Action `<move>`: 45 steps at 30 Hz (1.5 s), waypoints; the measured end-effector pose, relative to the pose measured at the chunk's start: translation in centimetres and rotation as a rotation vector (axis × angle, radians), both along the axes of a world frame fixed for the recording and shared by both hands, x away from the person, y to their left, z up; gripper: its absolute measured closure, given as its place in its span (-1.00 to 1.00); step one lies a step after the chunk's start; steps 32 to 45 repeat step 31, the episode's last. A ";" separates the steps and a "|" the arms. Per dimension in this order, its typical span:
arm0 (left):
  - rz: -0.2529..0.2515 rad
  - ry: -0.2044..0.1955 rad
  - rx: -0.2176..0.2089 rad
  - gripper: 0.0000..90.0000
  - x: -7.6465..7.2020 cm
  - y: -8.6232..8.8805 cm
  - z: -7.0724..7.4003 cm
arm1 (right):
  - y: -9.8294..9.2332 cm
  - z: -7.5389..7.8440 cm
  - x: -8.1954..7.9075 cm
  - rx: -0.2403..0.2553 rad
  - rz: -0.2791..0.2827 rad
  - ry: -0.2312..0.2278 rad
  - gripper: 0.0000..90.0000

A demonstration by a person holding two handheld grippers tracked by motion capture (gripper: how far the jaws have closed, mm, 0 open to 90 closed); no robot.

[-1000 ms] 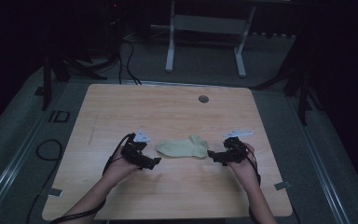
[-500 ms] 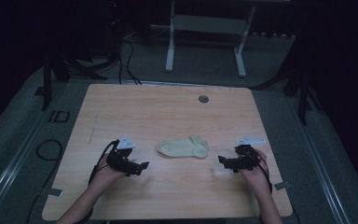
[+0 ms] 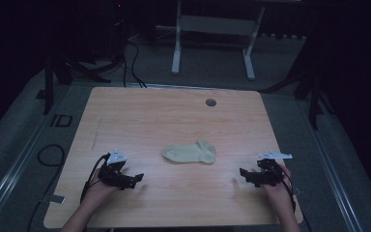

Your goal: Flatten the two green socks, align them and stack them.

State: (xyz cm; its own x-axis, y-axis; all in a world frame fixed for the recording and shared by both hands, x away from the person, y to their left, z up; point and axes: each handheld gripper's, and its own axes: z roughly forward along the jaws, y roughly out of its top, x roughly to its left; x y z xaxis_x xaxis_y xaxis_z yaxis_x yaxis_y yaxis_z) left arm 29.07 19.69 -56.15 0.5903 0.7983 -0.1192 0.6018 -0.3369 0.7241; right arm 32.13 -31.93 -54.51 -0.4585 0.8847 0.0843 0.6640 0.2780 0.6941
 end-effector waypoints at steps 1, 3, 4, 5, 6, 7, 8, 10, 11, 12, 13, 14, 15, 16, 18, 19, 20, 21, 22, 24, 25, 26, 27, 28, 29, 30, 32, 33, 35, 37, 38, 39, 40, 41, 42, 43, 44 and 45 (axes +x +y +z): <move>0.006 0.002 -0.001 -0.87 -0.1 0.2 0.0 | -0.2 -0.1 -0.1 0.001 -0.009 0.003 -0.73; 0.016 0.000 0.000 -0.87 -0.3 0.6 -0.1 | -0.7 -0.2 -0.3 0.013 -0.024 0.004 -0.73; 0.014 -0.001 -0.002 -0.87 -0.4 0.9 0.0 | -0.9 -0.3 -0.4 0.017 -0.035 0.003 -0.73; 0.017 0.000 -0.007 -0.87 -0.5 1.2 0.0 | -1.0 -0.4 -0.5 0.017 -0.040 0.006 -0.73; 0.017 0.000 -0.007 -0.87 -0.5 1.2 0.0 | -1.0 -0.4 -0.5 0.017 -0.040 0.006 -0.73; 0.028 -0.001 -0.004 -0.87 -0.8 1.8 0.0 | -1.2 -0.6 -0.5 0.015 -0.047 0.010 -0.73; 0.036 -0.002 -0.006 -0.87 -0.8 2.0 0.0 | -1.6 -0.7 -0.7 0.022 -0.061 0.005 -0.73; 0.053 -0.004 -0.006 -0.87 -1.0 2.8 0.0 | -1.8 -0.9 -0.9 0.023 -0.073 0.006 -0.73; 0.062 -0.003 -0.006 -0.87 -1.1 3.1 0.0 | -2.0 -0.9 -1.0 0.025 -0.076 0.004 -0.73; 0.062 -0.003 -0.006 -0.87 -1.1 3.1 0.0 | -2.0 -0.9 -1.0 0.025 -0.076 0.004 -0.73; 0.078 -0.005 -0.015 -0.87 -1.4 3.9 0.1 | -2.2 -1.0 -1.1 0.029 -0.084 0.007 -0.73; 0.087 -0.008 -0.011 -0.87 -1.5 4.3 0.1 | -2.6 -1.0 -1.3 0.030 -0.092 0.008 -0.72; 0.094 -0.012 -0.013 -0.87 -1.6 4.6 0.1 | -2.8 -1.1 -1.4 0.034 -0.096 0.012 -0.72; 0.102 -0.009 -0.017 -0.87 -1.8 5.0 0.0 | -3.0 -1.1 -1.4 0.037 -0.100 0.011 -0.72; 0.113 -0.012 -0.016 -0.87 -1.9 5.3 0.0 | -3.2 -1.2 -1.5 0.044 -0.105 0.009 -0.72; 0.131 -0.010 -0.020 -0.87 -2.1 6.0 -0.1 | -3.4 -1.2 -1.6 0.053 -0.114 0.012 -0.72; 0.136 -0.010 -0.018 -0.87 -2.2 6.2 -0.1 | -3.7 -1.2 -1.8 0.059 -0.128 0.008 -0.72; 0.142 -0.014 -0.023 -0.87 -2.3 6.5 -0.1 | -3.9 -1.3 -1.8 0.059 -0.130 0.007 -0.72; 0.153 -0.013 -0.028 -0.87 -2.5 6.8 -0.1 | -4.1 -1.2 -1.9 0.060 -0.138 0.006 -0.72; 0.171 -0.020 -0.028 -0.87 -2.8 7.3 -0.2 | -4.4 -1.2 -2.0 0.066 -0.154 -0.002 -0.72; 0.178 -0.023 -0.027 -0.87 -2.9 7.5 -0.2 | -4.6 -1.3 -2.1 0.065 -0.160 -0.005 -0.72; 0.185 -0.028 -0.032 -0.87 -3.0 7.7 -0.3 | -4.7 -1.3 -2.2 0.064 -0.169 -0.008 -0.71; 0.190 -0.034 -0.039 -0.87 -3.1 7.8 -0.4 | -4.8 -1.4 -2.2 0.061 -0.174 -0.009 -0.71; 0.190 -0.035 -0.038 -0.87 -3.3 7.8 -0.4 | -4.9 -1.6 -2.3 0.058 -0.173 -0.005 -0.71; 0.187 -0.036 -0.037 -0.87 -3.3 7.8 -0.4 | -4.9 -1.7 -2.4 0.055 -0.174 -0.003 -0.71; 0.182 -0.034 -0.032 -0.87 -3.5 7.8 -0.4 | -4.9 -1.8 -2.4 0.053 -0.176 -0.006 -0.71; 0.180 -0.034 -0.028 -0.87 -3.5 7.8 -0.5 | -4.9 -1.8 -2.5 0.053 -0.178 -0.007 -0.71; 0.180 -0.034 -0.028 -0.87 -3.5 7.8 -0.5 | -4.9 -1.8 -2.5 0.053 -0.178 -0.007 -0.71; 0.180 -0.034 -0.028 -0.87 -3.5 7.8 -0.5 | -4.9 -1.8 -2.5 0.053 -0.178 -0.007 -0.71; 0.180 -0.034 -0.028 -0.87 -3.5 7.8 -0.5 | -4.9 -1.8 -2.5 0.053 -0.178 -0.007 -0.71; 0.180 -0.034 -0.028 -0.87 -3.5 7.8 -0.5 | -4.9 -1.8 -2.5 0.053 -0.178 -0.007 -0.71; 0.180 -0.034 -0.028 -0.87 -3.5 7.8 -0.5 | -4.9 -1.8 -2.5 0.053 -0.178 -0.007 -0.71; 0.180 -0.034 -0.028 -0.87 -3.5 7.8 -0.5 | -4.9 -1.8 -2.5 0.053 -0.178 -0.007 -0.71; 0.180 -0.034 -0.028 -0.87 -3.5 7.8 -0.5 | -4.9 -1.8 -2.5 0.053 -0.178 -0.007 -0.71; 0.180 -0.034 -0.028 -0.87 -3.5 7.8 -0.5 | -4.9 -1.8 -2.5 0.053 -0.178 -0.007 -0.71; 0.180 -0.034 -0.028 -0.87 -3.5 7.8 -0.5 | -4.9 -1.8 -2.5 0.053 -0.178 -0.007 -0.71; 0.180 -0.034 -0.028 -0.87 -3.5 7.8 -0.5 | -4.9 -1.8 -2.5 0.053 -0.178 -0.007 -0.71; 0.180 -0.034 -0.028 -0.87 -3.5 7.8 -0.5 | -4.9 -1.8 -2.5 0.053 -0.178 -0.007 -0.71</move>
